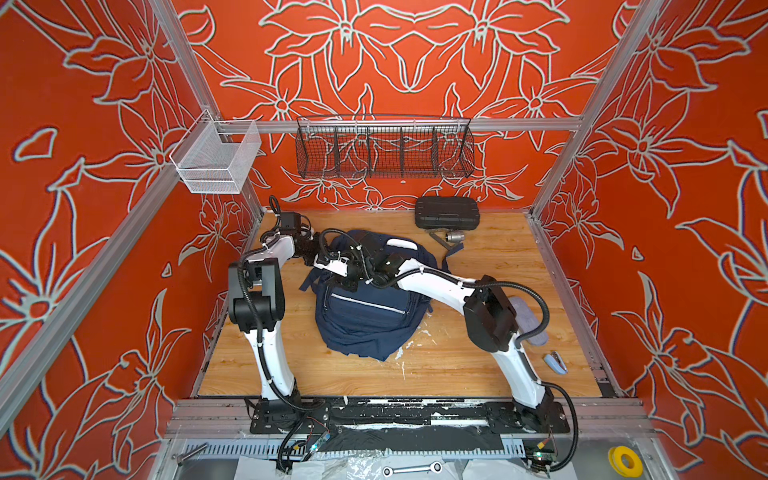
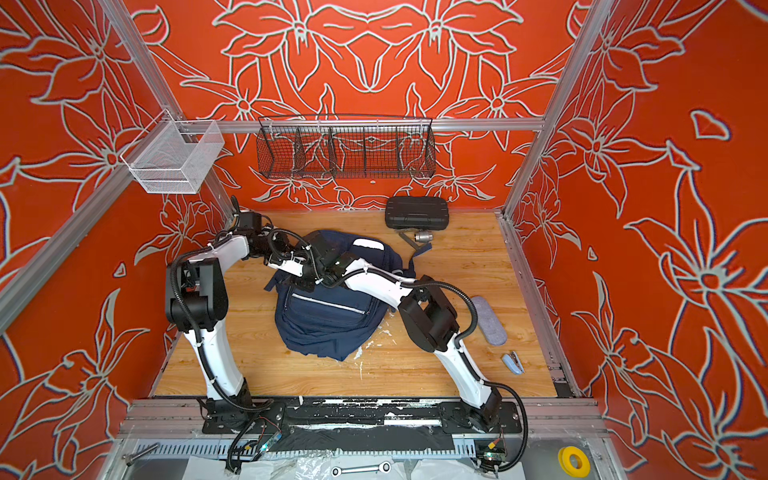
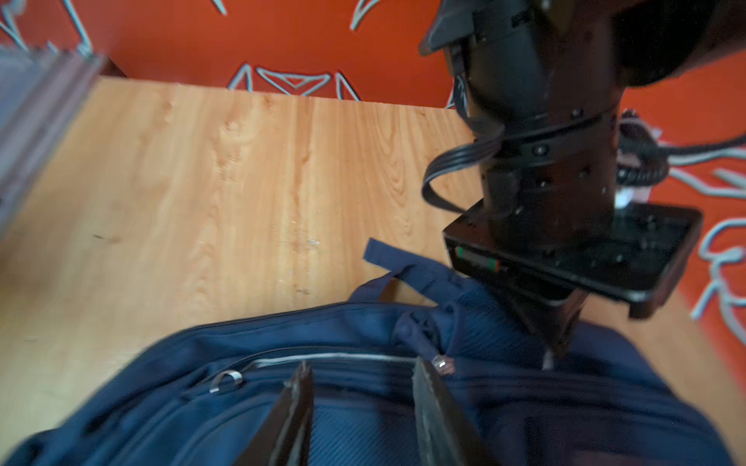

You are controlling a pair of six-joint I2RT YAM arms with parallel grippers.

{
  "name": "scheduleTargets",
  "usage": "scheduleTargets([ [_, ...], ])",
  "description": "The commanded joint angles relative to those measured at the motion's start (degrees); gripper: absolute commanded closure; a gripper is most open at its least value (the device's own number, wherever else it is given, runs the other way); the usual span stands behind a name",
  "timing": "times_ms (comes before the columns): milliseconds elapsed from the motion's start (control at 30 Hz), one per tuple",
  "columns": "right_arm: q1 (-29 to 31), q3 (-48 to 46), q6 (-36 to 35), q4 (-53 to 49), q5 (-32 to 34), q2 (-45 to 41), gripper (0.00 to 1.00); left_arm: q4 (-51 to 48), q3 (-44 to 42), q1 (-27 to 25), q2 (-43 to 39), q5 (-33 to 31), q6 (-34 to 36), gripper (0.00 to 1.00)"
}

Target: Pack the student bag

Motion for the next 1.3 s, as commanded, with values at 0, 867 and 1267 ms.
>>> scheduleTargets([
  [0, 0.5, 2.9, -10.5, -4.4, 3.7, 2.9, 0.56, -0.7, -1.3, -1.1, -4.0, 3.6, 0.0, 1.0],
  [867, 2.9, 2.6, -23.5, 0.6, 20.5, 8.0, 0.64, -1.5, -5.3, -3.5, -9.6, 4.7, -0.8, 1.0],
  [1267, 3.9, -6.3, -22.3, 8.1, 19.3, 2.7, 0.94, -1.9, -6.9, -3.7, -10.1, 3.9, -0.4, 1.0],
])
